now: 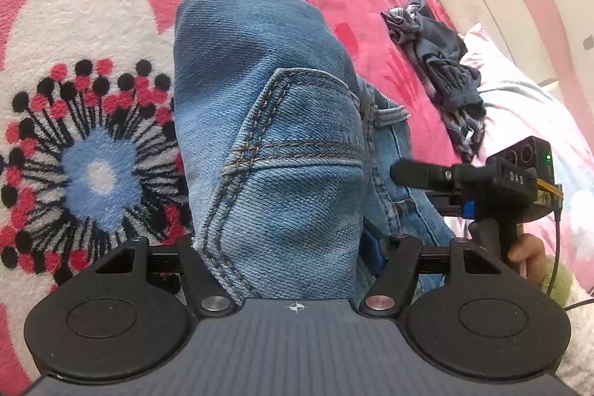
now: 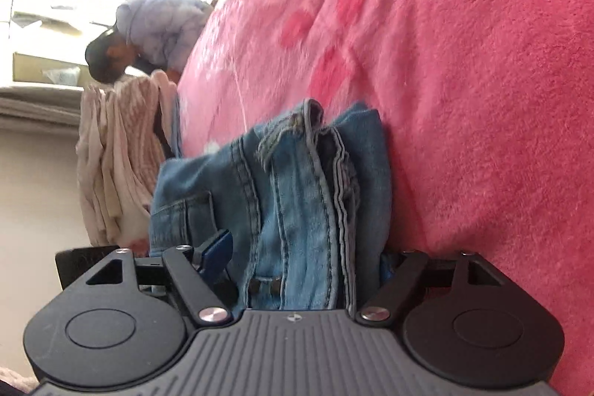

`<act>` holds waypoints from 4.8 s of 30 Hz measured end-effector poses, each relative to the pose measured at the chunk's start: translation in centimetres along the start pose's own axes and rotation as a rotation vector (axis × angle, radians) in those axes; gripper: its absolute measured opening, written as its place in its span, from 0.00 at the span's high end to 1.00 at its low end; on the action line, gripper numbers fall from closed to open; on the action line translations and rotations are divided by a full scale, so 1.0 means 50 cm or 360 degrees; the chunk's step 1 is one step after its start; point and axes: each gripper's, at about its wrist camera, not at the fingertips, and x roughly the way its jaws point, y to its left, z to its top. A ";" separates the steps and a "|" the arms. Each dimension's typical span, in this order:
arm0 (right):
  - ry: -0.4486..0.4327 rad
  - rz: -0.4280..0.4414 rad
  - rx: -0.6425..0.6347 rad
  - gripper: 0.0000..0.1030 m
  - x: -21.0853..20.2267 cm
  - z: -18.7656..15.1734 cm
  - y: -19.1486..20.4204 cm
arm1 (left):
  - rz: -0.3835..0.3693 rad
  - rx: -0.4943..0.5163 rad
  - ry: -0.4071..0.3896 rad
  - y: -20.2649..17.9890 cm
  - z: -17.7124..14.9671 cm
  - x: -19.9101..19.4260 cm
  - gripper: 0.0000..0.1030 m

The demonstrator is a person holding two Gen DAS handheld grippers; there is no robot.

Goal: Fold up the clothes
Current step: 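Grasp the jeans edge with the right tool while the left tool holds the jeans, then lift the folded jeans with both tools and carry them toward the clothes stack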

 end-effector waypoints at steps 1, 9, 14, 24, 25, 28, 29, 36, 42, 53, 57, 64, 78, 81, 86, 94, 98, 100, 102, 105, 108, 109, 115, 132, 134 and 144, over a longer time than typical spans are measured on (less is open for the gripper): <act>-0.0007 0.0015 0.0000 0.24 0.000 -0.002 -0.003 | 0.0002 0.0006 0.0001 -0.001 0.000 0.000 0.37; 0.0132 0.0187 -0.0008 0.24 0.009 -0.006 -0.011 | -0.0141 -0.0013 0.0000 0.037 -0.002 -0.003 0.38; 0.0028 0.0218 0.0056 0.25 0.034 0.009 -0.017 | -0.0231 -0.0049 -0.0006 0.062 -0.004 -0.003 0.40; -0.0051 -0.0018 -0.0285 0.57 0.009 -0.042 0.079 | -0.0153 0.0089 -0.0101 0.018 -0.029 -0.035 0.52; -0.0070 -0.0033 -0.0313 0.59 0.006 -0.047 0.090 | -0.0145 0.0096 -0.0104 0.015 -0.030 -0.039 0.52; -0.0102 -0.0076 -0.0362 0.60 0.005 -0.061 0.113 | -0.0116 0.0113 -0.0106 0.005 -0.030 -0.050 0.53; -0.0107 -0.0086 -0.0375 0.60 0.004 -0.065 0.120 | -0.0105 0.0118 -0.0105 0.002 -0.030 -0.054 0.53; -0.0186 -0.0124 -0.0525 0.60 -0.017 -0.079 0.173 | -0.0059 0.0097 -0.0167 -0.015 -0.024 -0.086 0.53; -0.0392 -0.0166 -0.0765 0.60 -0.068 -0.091 0.257 | 0.0031 0.0219 -0.0211 -0.095 0.029 -0.125 0.53; -0.0837 0.0085 -0.0538 0.61 -0.361 -0.013 0.359 | 0.0190 0.0721 -0.0059 -0.474 0.237 -0.230 0.54; -0.0892 0.0134 -0.0466 0.61 -0.490 -0.008 0.410 | 0.0207 0.0797 -0.0034 -0.621 0.257 -0.285 0.54; -0.1015 0.0170 -0.0484 0.61 -0.627 -0.055 0.467 | 0.0040 0.0709 -0.0261 -0.699 0.162 -0.343 0.54; -0.0927 -0.0050 -0.0607 0.60 -0.573 -0.212 0.585 | -0.0092 0.0453 -0.0261 -0.592 0.066 -0.421 0.54; -0.0954 -0.0131 -0.0637 0.60 -0.553 -0.244 0.651 | -0.0178 0.0457 -0.0264 -0.557 0.065 -0.467 0.54; -0.0940 -0.0213 -0.0706 0.60 -0.453 -0.259 0.795 | -0.0307 0.0436 -0.0317 -0.463 0.082 -0.563 0.54; -0.0720 -0.0096 -0.0864 0.61 -0.208 -0.236 1.022 | -0.0202 0.0182 -0.0629 -0.216 0.071 -0.785 0.54; -0.0500 0.0061 -0.0969 0.61 -0.054 -0.227 1.117 | -0.0050 0.0005 -0.0818 -0.094 0.023 -0.889 0.54; -0.0389 0.0120 -0.1020 0.61 0.031 -0.233 1.160 | 0.0020 -0.0103 -0.0910 -0.027 -0.010 -0.933 0.54; -0.0284 0.0172 -0.1059 0.61 0.117 -0.243 1.197 | 0.0079 -0.0200 -0.0991 0.036 -0.040 -0.966 0.54; -0.0151 0.0221 -0.1093 0.61 0.250 -0.260 1.235 | 0.0163 -0.0344 -0.1102 0.140 -0.079 -1.000 0.54; -0.0044 0.0235 -0.1121 0.61 0.373 -0.267 1.255 | 0.0234 -0.0469 -0.1172 0.237 -0.094 -1.015 0.54; -0.0012 0.0239 -0.1127 0.61 0.414 -0.268 1.261 | 0.0250 -0.0503 -0.1188 0.267 -0.097 -1.018 0.54; 0.0113 0.0222 -0.1071 0.61 0.631 -0.253 1.270 | 0.0329 -0.0650 -0.1197 0.440 -0.071 -1.045 0.54; 0.0248 -0.0091 -0.0789 0.63 1.057 -0.135 1.135 | 0.0238 -0.0893 -0.0997 0.832 0.034 -0.965 0.46; 0.0257 -0.0070 -0.0736 0.63 1.059 -0.127 1.119 | 0.0218 -0.0877 -0.1019 0.831 0.032 -0.969 0.46; 0.0229 0.0023 -0.0447 0.66 0.965 -0.147 1.088 | -0.0033 -0.0918 -0.0995 0.865 0.031 -0.972 0.50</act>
